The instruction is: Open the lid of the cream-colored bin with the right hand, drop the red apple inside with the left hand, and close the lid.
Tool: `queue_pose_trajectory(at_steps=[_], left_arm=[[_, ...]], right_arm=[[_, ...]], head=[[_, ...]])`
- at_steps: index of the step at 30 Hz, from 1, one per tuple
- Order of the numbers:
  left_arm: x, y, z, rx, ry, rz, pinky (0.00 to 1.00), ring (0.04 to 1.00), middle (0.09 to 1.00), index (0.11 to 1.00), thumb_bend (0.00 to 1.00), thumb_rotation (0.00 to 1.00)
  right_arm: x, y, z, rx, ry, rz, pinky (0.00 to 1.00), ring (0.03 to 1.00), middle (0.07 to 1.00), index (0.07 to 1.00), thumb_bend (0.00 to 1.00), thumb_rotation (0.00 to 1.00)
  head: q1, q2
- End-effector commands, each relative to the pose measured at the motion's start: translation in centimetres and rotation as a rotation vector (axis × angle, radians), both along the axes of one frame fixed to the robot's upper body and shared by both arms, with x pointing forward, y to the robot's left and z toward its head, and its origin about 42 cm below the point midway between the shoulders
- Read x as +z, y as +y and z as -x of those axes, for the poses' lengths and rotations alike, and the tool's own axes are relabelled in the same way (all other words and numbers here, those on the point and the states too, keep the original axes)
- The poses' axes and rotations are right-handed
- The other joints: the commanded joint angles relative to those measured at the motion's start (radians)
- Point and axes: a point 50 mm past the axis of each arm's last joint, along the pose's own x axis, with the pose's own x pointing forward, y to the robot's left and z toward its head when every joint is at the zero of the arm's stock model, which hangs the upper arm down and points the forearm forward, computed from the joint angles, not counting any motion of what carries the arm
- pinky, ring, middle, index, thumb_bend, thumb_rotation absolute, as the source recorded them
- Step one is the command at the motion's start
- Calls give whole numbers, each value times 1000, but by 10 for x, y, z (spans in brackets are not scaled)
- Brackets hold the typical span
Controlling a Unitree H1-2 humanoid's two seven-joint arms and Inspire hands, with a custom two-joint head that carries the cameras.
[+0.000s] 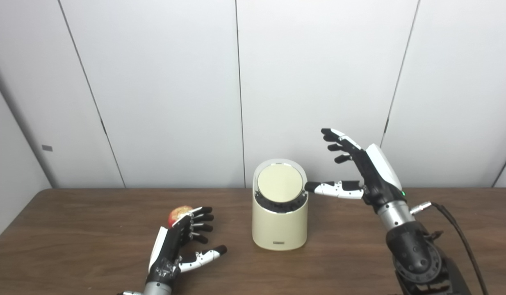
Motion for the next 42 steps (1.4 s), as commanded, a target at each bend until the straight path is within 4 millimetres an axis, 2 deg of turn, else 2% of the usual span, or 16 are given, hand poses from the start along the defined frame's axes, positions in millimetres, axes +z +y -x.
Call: queue_pose_trajectory(at_steps=[1, 7, 10, 13, 19, 24, 30, 42], left_arm=[[20, -3, -10, -10, -86, -3, 557, 679, 745, 784, 726, 15], [20, -6, -10, -14, -86, 0, 555, 671, 743, 784, 725, 1], [20, -7, -9, -15, -87, 2, 546, 666, 740, 787, 728, 0], [20, -8, -9, -15, -85, 5, 545, 663, 740, 786, 729, 8], [21, -9, -8, -16, -84, 12, 551, 662, 741, 788, 728, 13], [22, -8, -7, -13, -81, 5, 553, 673, 748, 791, 725, 19], [22, -8, -7, -13, -85, 7, 553, 673, 745, 789, 727, 12], [22, -9, -7, -18, -84, 9, 552, 667, 744, 788, 727, 21]], right_arm=[[36, 6, -6, 4, -76, 54, 664, 804, 862, 865, 720, 458], [45, 17, -18, -8, -48, 139, 622, 794, 868, 879, 739, 445], [46, 24, -25, 2, -52, 184, 673, 828, 878, 880, 765, 418], [45, 30, -31, 17, -47, 213, 690, 845, 881, 871, 795, 381], [37, 41, -40, 21, -34, 254, 637, 817, 876, 869, 856, 365], [32, 47, -42, 20, -24, 272, 636, 812, 882, 875, 865, 322], [27, 51, -47, 21, -23, 283, 644, 807, 881, 876, 885, 336], [24, 51, -51, 7, 0, 288, 671, 818, 892, 880, 845, 327]], head=[[0, 0], [-2, 1], [1, 3], [5, 4], [5, 9], [6, 11], [4, 14], [5, 13]])
